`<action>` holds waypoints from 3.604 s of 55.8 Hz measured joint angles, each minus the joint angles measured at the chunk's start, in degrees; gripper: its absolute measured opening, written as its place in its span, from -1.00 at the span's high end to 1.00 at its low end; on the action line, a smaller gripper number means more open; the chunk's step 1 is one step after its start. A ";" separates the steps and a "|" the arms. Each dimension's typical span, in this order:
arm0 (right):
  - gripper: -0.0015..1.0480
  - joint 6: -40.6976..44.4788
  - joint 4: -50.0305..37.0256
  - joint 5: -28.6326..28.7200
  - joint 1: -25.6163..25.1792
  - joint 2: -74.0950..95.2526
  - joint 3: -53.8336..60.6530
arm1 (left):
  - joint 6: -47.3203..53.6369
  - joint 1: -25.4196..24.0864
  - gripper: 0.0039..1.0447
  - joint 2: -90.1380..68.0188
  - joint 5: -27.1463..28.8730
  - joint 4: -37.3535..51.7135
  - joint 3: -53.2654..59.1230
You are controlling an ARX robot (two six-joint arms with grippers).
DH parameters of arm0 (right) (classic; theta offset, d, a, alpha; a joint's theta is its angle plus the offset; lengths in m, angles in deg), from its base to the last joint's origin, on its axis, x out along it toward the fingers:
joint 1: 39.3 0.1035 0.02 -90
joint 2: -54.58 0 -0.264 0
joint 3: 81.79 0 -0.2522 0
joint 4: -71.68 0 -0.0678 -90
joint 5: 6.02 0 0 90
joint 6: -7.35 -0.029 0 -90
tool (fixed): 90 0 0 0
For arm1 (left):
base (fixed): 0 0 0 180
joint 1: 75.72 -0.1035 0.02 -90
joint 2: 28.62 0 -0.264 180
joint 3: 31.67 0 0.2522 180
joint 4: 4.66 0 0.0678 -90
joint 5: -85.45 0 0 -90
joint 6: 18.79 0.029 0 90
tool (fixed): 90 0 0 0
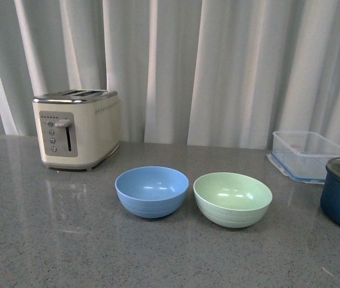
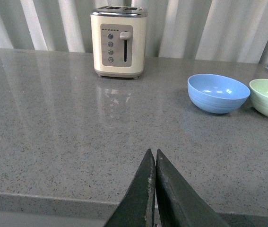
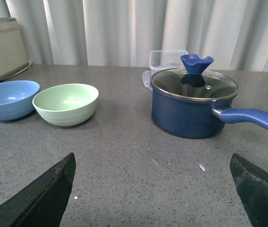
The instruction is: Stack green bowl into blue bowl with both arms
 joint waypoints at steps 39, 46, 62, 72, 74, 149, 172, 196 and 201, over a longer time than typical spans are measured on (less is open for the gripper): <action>-0.81 -10.51 24.02 -0.31 17.09 78.07 -52.41 | 0.04 0.00 -0.87 0.07 -0.02 0.00 0.00; -0.81 -14.01 23.78 0.63 16.72 86.14 -59.19 | 0.04 0.00 -0.87 0.07 -0.02 0.00 0.00; -0.81 -16.94 23.58 1.38 13.49 102.16 -73.92 | 0.04 0.00 -0.87 0.07 -0.02 0.00 0.00; -0.81 -16.72 24.79 1.60 11.45 107.84 -81.18 | 0.04 0.00 -0.87 0.07 -0.02 0.00 0.00; -0.81 -16.63 25.05 1.75 11.06 108.89 -82.58 | 0.04 0.00 -0.87 0.07 -0.02 0.00 0.00; 0.98 -12.22 23.32 6.67 8.20 121.83 -92.89 | 0.04 0.00 -0.87 0.07 -0.02 0.00 0.00; 0.98 -9.51 25.38 6.99 6.62 120.08 -95.41 | 0.04 0.00 -0.87 0.07 -0.02 0.00 0.00; 0.98 -8.20 26.93 12.83 11.87 117.59 -101.31 | 0.04 0.00 -0.87 0.07 -0.02 0.00 0.00; 0.98 -7.96 27.10 13.64 13.62 117.61 -101.39 | 0.04 0.00 -0.87 0.07 -0.02 0.00 0.00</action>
